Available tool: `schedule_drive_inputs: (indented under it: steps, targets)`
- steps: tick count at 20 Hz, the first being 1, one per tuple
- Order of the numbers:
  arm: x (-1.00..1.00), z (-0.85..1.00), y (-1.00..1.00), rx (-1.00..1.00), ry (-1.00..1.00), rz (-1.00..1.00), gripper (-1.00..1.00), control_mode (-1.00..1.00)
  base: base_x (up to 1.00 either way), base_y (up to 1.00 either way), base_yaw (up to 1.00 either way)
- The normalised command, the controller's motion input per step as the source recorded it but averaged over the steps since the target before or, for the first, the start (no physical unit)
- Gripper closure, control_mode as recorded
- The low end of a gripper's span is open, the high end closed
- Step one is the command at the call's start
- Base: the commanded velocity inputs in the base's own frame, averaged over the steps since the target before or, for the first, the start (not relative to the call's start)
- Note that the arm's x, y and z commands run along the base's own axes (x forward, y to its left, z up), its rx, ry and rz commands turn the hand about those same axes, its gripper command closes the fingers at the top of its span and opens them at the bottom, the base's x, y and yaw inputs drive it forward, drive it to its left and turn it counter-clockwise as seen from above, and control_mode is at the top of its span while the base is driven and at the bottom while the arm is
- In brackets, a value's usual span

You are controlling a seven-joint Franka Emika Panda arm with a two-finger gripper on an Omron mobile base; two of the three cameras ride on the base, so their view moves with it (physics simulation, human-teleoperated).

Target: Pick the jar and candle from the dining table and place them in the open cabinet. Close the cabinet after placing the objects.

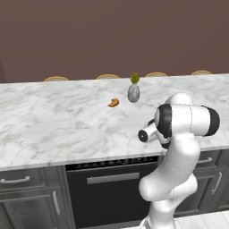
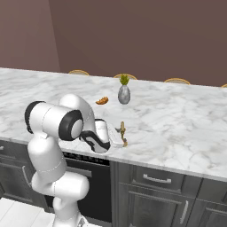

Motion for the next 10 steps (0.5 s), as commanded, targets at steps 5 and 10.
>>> schedule_drive_inputs:
  steps: [5,10]
  targets:
    - [0.18,-0.18,-0.09,0.00,0.00,0.00,-1.00,-1.00,0.00,0.00,0.00]
    - [0.12,-0.12,-0.10,0.00,0.00,0.00,-1.00,-1.00,0.00,0.00,0.00]
